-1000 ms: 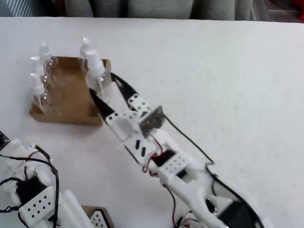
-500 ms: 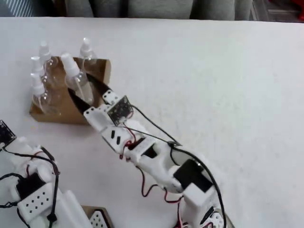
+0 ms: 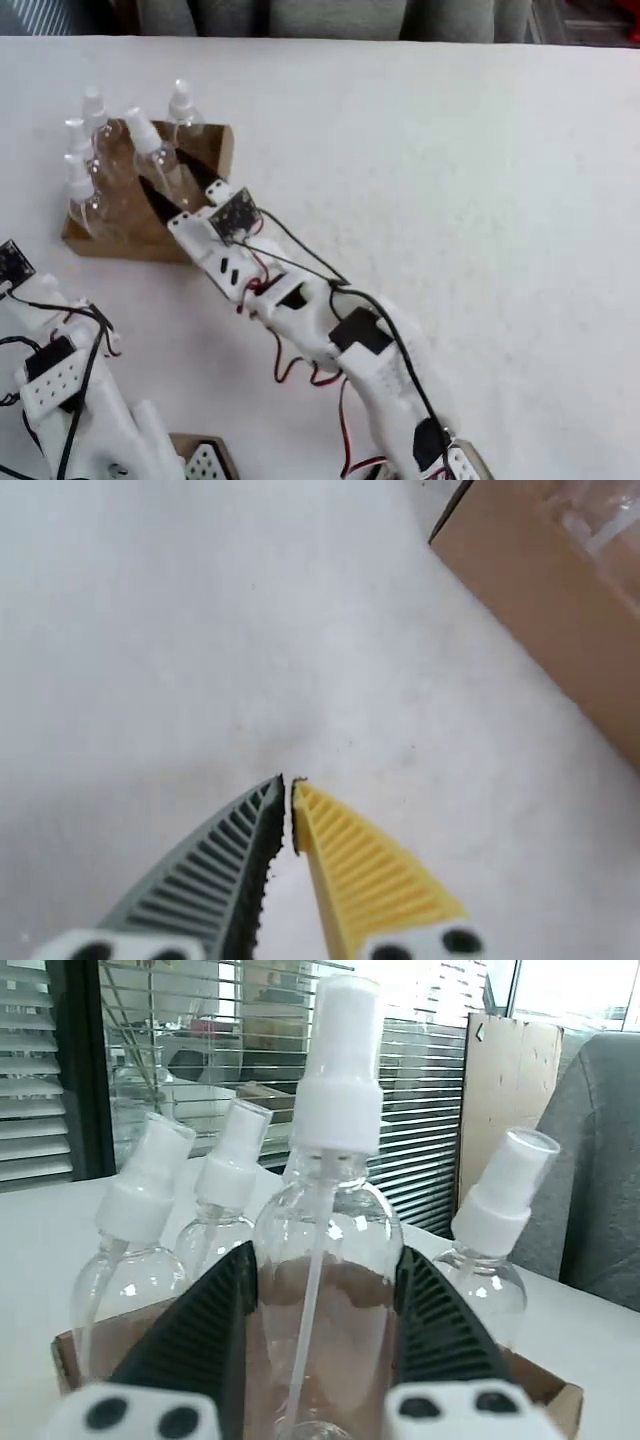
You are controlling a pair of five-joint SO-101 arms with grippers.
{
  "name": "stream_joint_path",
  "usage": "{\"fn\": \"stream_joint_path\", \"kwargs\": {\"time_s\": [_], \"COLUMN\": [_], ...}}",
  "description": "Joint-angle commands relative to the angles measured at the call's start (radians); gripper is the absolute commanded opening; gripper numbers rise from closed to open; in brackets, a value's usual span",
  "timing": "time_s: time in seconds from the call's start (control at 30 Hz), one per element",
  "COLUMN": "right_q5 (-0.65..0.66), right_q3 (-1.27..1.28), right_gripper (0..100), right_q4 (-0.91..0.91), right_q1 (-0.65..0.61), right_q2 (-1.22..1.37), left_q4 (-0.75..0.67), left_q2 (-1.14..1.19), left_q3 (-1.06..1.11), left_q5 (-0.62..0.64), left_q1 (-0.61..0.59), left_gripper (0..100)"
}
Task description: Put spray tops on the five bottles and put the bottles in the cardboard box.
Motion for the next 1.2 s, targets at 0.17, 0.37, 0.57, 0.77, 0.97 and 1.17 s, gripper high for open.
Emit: {"fn": "stream_joint_path", "kwargs": {"time_s": [0.17,0.37,0.57,0.77,0.97,1.17], "right_q5": [0.011,0.011,0.011,0.011,0.005,-0.018], "right_q3": [-0.161,-0.189,-0.195,-0.190,-0.187,-0.192], "right_gripper": [1.5,1.5,1.5,1.7,1.6,1.5], "right_q4": [0.070,0.074,0.074,0.070,0.067,0.065], "right_q1": [0.053,0.053,0.051,0.050,0.050,0.048], "right_q2": [0.042,0.081,0.127,0.151,0.156,0.156], "left_q4": [-0.026,-0.026,-0.026,-0.026,-0.028,-0.028], "left_q2": [0.007,0.007,0.007,0.007,0.007,0.007], "left_q3": [-0.057,-0.057,-0.057,-0.057,-0.057,-0.057], "left_q5": [-0.006,-0.006,-0.006,-0.006,-0.006,-0.006], "left_q1": [0.010,0.010,0.010,0.010,0.008,0.008], "left_gripper": [2,2,2,2,2,2]}}
